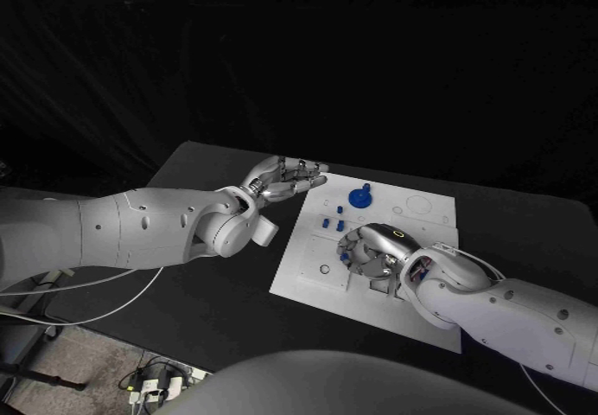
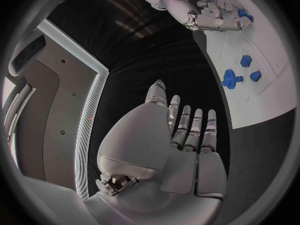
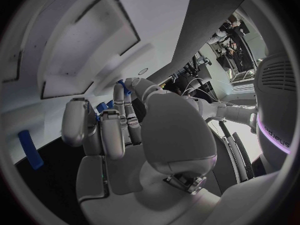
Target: Assemble the parts on the task board
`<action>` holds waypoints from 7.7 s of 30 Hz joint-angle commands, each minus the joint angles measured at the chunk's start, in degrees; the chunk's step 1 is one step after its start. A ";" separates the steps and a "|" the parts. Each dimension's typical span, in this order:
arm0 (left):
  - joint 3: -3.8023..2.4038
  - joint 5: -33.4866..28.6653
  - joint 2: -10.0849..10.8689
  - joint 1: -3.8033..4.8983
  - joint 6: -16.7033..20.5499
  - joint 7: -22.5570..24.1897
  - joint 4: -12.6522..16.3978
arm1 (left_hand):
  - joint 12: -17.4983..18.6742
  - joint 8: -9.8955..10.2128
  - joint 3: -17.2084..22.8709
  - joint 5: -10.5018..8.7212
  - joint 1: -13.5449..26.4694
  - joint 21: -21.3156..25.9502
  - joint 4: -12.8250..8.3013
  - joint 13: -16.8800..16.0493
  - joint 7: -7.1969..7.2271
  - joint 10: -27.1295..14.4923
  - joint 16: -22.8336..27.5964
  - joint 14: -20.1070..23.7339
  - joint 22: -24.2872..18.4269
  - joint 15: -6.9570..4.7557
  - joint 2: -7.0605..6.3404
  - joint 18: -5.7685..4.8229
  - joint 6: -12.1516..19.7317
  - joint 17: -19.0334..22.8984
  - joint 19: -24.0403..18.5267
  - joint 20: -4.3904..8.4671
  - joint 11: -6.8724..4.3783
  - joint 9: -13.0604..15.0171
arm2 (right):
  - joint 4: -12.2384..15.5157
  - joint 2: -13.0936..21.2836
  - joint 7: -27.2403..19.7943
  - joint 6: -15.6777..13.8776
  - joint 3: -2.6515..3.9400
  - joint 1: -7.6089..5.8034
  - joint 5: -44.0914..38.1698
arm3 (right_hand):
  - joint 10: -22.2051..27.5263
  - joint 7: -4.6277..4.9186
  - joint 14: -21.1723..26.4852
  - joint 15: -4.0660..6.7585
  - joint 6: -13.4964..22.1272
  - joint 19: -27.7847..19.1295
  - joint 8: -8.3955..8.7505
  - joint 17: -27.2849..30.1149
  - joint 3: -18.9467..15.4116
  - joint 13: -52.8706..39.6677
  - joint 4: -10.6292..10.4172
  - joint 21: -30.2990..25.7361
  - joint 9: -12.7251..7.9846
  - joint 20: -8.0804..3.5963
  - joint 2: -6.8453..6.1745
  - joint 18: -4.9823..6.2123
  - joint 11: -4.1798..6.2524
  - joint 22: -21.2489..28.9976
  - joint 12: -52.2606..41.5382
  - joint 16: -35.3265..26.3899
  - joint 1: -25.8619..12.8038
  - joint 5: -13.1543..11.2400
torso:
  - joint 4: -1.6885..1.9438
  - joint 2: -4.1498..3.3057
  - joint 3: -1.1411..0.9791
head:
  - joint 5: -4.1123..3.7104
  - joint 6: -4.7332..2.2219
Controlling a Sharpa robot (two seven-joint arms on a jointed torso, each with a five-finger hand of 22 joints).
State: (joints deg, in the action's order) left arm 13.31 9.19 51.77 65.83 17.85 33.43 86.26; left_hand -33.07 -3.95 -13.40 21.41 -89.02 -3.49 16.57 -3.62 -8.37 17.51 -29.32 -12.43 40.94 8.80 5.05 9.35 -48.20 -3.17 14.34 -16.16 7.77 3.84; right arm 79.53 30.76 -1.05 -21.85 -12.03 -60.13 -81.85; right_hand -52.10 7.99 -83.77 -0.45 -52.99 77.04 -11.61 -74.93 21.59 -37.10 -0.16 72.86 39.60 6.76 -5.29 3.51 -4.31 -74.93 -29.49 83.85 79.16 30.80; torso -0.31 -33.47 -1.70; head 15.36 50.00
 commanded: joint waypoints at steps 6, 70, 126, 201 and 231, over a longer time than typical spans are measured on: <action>-0.05 0.26 -0.15 -0.08 -1.06 0.34 0.06 | -0.26 -0.06 0.45 0.69 -0.67 -0.28 -0.04 0.04 -0.41 -0.08 -0.62 -0.36 -0.18 0.60 0.18 1.08 0.07 -0.13 0.40 -0.19 0.20 0.01 | -0.19 -0.15 1.32 1.43 -0.03 0.30 -1.63 | 0.80 -0.17 0.33 -0.21 0.82 -0.71 0.61 -3.63 0.19 0.02 0.17 -0.36 -0.17 0.08 0.28 1.03 -0.05 -9.06 0.27 -0.49 -0.21 -0.31 | -0.01 0.02 -0.02 | 0.15 0.00; -0.05 3.02 -1.49 -0.40 -0.28 1.53 -0.76 | -0.51 -0.17 0.35 1.78 -2.04 -1.11 -0.01 0.02 -0.44 -0.35 -2.25 -1.71 1.60 0.07 0.23 1.10 0.18 -0.28 3.31 -0.33 0.31 0.05 | 13.77 19.00 1.95 -4.83 0.04 -13.10 -0.36 | -2.20 -2.84 -1.34 1.31 4.85 2.85 5.58 -5.23 -1.72 -0.03 -4.89 2.56 -15.16 -0.94 0.11 0.16 1.92 -10.34 -4.67 1.31 0.25 -17.08 | -0.11 0.04 -0.05 | -7.08 0.00; -0.05 4.75 -1.44 -0.84 -0.32 2.91 -0.10 | -2.29 -0.91 0.33 3.35 -3.79 -2.30 0.04 -0.02 -0.06 1.69 -4.66 -4.72 0.70 -0.73 0.36 0.82 -0.92 -0.45 6.83 -0.51 0.23 0.12 | -1.40 10.75 -0.82 2.23 0.04 -3.96 0.85 | 10.42 -0.60 3.63 -1.30 0.25 -3.11 3.78 1.85 -3.21 6.23 -4.35 -6.86 -16.29 1.11 -1.79 1.96 -2.34 -7.96 2.95 -2.46 1.93 4.51 | -0.05 0.03 -0.10 | -10.26 0.00; -0.07 2.51 -0.32 -1.26 3.72 5.49 -1.72 | -1.18 -0.90 -3.19 -3.70 3.67 0.54 0.22 0.05 0.39 -1.78 6.32 4.84 -11.05 -2.47 3.42 0.04 0.05 0.47 -2.89 0.39 -0.93 0.00 | 8.36 0.36 0.86 1.52 0.39 -2.64 -5.90 | -2.92 -0.10 0.76 0.02 -2.37 -0.33 -2.29 -1.07 -1.01 9.62 0.14 -1.19 -8.14 -0.09 -0.24 1.12 0.03 -9.02 1.38 -0.56 2.44 1.33 | -0.03 0.05 -0.04 | -3.09 0.00; -0.07 1.57 -0.14 -1.26 2.14 4.54 -1.25 | 0.49 -0.30 -3.01 -1.32 1.86 0.37 0.09 0.13 0.54 -4.21 8.49 6.94 -12.92 -2.42 3.84 0.51 0.83 0.63 -4.74 -0.05 -1.14 -0.02 | 4.39 -1.62 -2.14 -2.30 0.41 1.02 -9.49 | -2.98 -0.06 0.76 0.00 -2.18 -0.28 -2.12 -1.04 -0.93 9.71 0.28 -1.11 -8.15 -0.10 -0.26 1.10 0.01 -9.04 1.48 -0.58 2.49 1.10 | -0.09 0.07 -0.03 | -2.51 0.00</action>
State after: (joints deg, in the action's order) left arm 13.28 11.06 51.73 64.56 21.07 37.61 84.85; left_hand -32.35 -4.55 -16.26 19.85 -86.76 -3.21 16.73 -3.44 -7.75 13.53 -20.63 -5.55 27.98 6.04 8.83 9.35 -47.78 -2.51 9.93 -16.05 6.42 3.85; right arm 83.94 29.23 -1.93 -22.99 -11.64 -59.19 -90.23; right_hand -52.03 8.05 -82.60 -0.40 -55.60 76.56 -13.95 -74.90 20.64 -27.30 -0.32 71.53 31.40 6.65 -5.84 5.29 -7.05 -74.94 -27.83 83.03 81.65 32.13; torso -0.36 -33.40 -1.74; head 12.86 50.00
